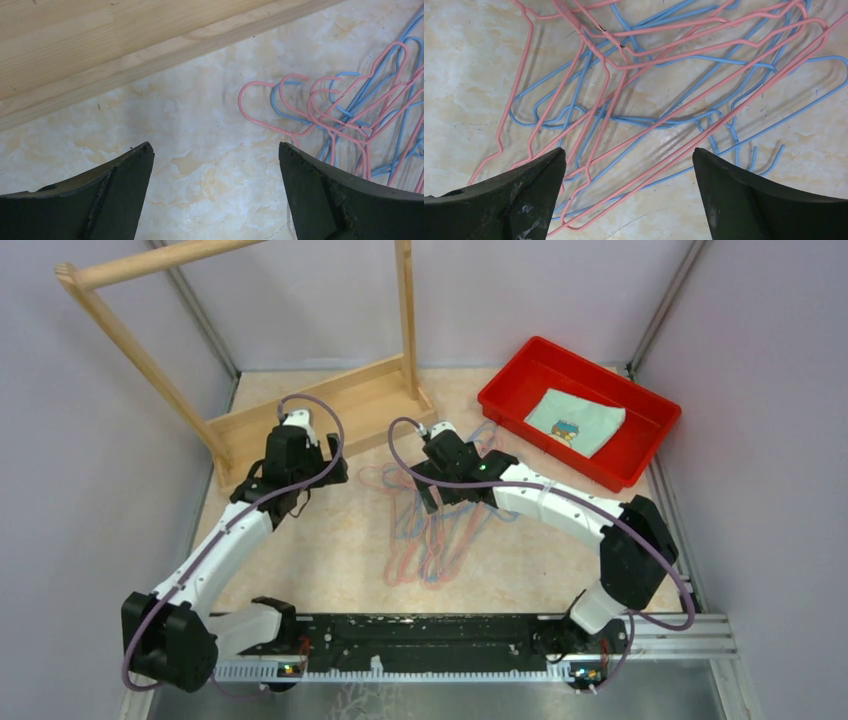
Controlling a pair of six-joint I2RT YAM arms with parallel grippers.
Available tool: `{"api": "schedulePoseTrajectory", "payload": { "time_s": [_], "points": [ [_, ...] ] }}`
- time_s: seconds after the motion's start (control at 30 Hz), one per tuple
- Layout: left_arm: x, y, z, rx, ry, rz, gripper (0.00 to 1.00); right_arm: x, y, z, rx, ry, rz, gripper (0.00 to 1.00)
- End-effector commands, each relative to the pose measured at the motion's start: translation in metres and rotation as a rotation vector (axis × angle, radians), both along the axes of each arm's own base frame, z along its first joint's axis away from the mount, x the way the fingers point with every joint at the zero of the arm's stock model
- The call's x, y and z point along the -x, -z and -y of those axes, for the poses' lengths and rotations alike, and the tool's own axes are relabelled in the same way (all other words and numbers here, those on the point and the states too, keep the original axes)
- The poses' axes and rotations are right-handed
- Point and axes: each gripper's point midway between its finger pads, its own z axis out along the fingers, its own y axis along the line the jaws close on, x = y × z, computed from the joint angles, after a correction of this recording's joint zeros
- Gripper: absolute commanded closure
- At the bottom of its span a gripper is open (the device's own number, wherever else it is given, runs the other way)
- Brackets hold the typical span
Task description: Organize the hangers
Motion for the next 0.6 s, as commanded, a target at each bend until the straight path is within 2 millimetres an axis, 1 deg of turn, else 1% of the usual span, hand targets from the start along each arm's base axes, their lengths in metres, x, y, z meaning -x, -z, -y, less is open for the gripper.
{"api": "schedulePoseTrajectory", "payload": {
  "time_s": [0.0, 0.1, 0.17, 0.23, 0.3, 0.43, 0.47, 0.5, 0.57],
  "points": [
    [0.009, 0.001, -0.002, -0.002, 0.011, -0.002, 0.0, -0.008, -0.02, -0.009, -0.038, 0.016, 0.055, 0.03],
    [0.011, 0.002, 0.0, 0.007, 0.016, -0.007, 0.0, -0.006, -0.017, -0.014, -0.061, 0.001, 0.057, 0.06],
    [0.013, 0.003, 0.0, 0.009, 0.018, -0.011, 0.0, -0.005, -0.014, -0.02, -0.09, -0.014, 0.046, 0.12],
    [0.015, 0.004, 0.0, 0.009, 0.021, -0.019, 0.0, 0.0, -0.009, -0.03, -0.128, -0.038, 0.011, 0.18],
    [0.018, 0.005, -0.001, 0.006, 0.02, -0.025, 0.0, 0.004, 0.002, -0.038, -0.142, -0.054, -0.031, 0.24],
    [0.024, 0.006, -0.004, 0.007, 0.01, -0.029, 0.0, 0.014, 0.026, -0.048, -0.152, -0.069, -0.114, 0.33],
    [0.026, 0.007, -0.005, 0.009, 0.009, -0.029, 0.0, 0.018, 0.039, -0.051, -0.147, -0.075, -0.145, 0.37],
    [0.028, 0.008, -0.005, 0.011, 0.008, -0.03, 0.0, 0.02, 0.048, -0.053, -0.148, -0.08, -0.165, 0.39],
    [0.031, 0.01, -0.006, 0.012, 0.006, -0.033, 0.0, 0.022, 0.056, -0.056, -0.153, -0.087, -0.181, 0.41]
  ]
}}
